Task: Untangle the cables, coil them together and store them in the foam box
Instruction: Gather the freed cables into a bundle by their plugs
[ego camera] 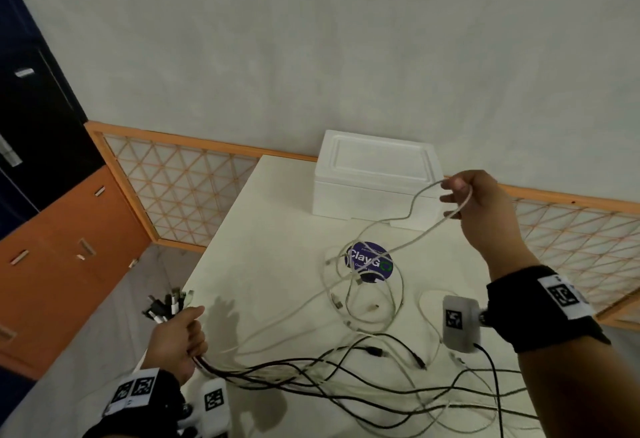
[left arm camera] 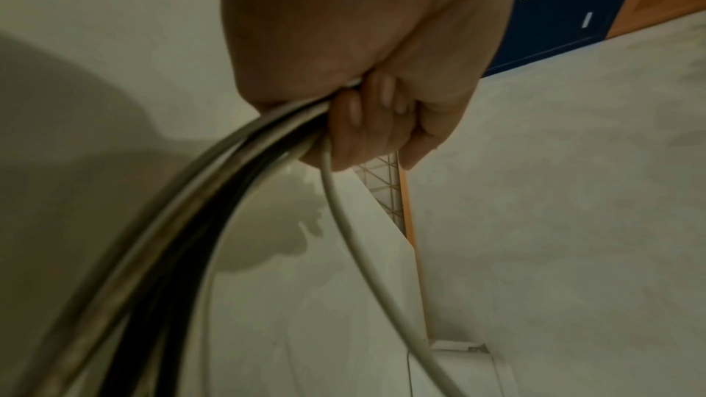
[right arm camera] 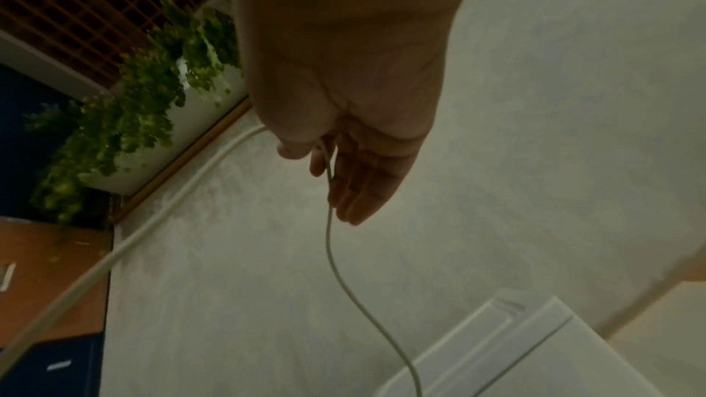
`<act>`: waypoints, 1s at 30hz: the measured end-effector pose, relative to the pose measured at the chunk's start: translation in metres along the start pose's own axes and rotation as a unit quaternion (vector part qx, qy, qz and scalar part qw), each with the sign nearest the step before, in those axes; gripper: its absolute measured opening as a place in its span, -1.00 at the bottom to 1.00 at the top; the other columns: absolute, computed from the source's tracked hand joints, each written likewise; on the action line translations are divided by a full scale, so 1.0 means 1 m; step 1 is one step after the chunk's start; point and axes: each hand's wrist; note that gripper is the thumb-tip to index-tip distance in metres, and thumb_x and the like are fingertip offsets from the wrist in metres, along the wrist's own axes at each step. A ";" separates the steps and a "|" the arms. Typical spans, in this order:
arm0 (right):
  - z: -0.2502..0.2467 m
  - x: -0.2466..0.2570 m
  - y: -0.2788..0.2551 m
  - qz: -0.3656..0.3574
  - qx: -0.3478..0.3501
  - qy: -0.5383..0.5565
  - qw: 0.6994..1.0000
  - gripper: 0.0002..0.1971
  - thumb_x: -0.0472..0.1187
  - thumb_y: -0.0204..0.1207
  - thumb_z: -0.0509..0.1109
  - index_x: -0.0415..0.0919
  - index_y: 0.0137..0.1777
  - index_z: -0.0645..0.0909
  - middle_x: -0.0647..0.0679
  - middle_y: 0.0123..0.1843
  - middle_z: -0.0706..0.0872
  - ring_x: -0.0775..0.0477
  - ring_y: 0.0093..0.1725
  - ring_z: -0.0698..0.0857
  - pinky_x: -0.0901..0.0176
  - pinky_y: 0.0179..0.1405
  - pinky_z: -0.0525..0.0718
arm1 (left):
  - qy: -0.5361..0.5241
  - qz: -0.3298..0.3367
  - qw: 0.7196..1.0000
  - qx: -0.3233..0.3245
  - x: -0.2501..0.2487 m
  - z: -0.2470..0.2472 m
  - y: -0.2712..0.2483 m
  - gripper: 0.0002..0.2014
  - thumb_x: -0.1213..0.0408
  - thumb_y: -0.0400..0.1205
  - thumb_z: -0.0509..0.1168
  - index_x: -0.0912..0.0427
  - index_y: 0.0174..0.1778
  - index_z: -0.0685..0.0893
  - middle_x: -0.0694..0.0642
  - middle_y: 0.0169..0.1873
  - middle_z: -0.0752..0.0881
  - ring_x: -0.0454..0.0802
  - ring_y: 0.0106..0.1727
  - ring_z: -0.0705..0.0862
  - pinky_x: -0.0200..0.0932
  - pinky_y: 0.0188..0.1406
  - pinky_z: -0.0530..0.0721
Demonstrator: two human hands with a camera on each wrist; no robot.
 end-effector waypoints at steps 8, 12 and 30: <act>0.018 0.049 -0.035 -0.024 0.180 0.183 0.966 -0.66 0.27 0.55 0.21 0.01 0.02 0.47 -0.10 0.30 0.70 -0.12 0.29 0.68 -0.18 0.25 0.61 | 0.078 0.039 0.995 0.046 -0.005 0.039 -0.001 -0.69 0.36 0.64 0.32 0.18 -0.41 0.42 0.03 -0.60 0.29 -0.11 -0.70 0.15 -0.20 -0.65 0.18; 0.043 0.073 -0.048 -0.049 0.277 0.106 0.954 -0.75 0.00 0.64 0.10 -0.19 0.00 0.44 -0.06 0.19 0.76 -0.03 0.20 0.72 -0.08 0.20 0.59 | 0.081 0.147 0.966 0.199 -0.031 0.115 -0.033 -0.84 0.46 0.55 0.39 0.12 -0.21 0.81 -0.11 -0.28 0.73 -0.15 -0.60 0.13 -0.19 -0.56 0.10; -0.013 0.102 -0.037 -0.239 -0.124 0.011 0.963 -0.66 -0.10 0.72 0.01 0.44 0.06 0.49 -0.25 0.16 0.69 -0.13 0.28 0.62 -0.07 0.28 0.55 | 0.198 0.101 0.960 0.171 0.012 0.166 -0.007 -0.91 0.36 0.51 0.49 0.27 -0.15 0.72 -0.02 -0.42 0.68 -0.04 -0.45 0.31 -0.21 -0.55 0.31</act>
Point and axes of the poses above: each hand's wrist, its own y-axis towards the middle knuckle, its own z-axis out of the palm, x = y × z
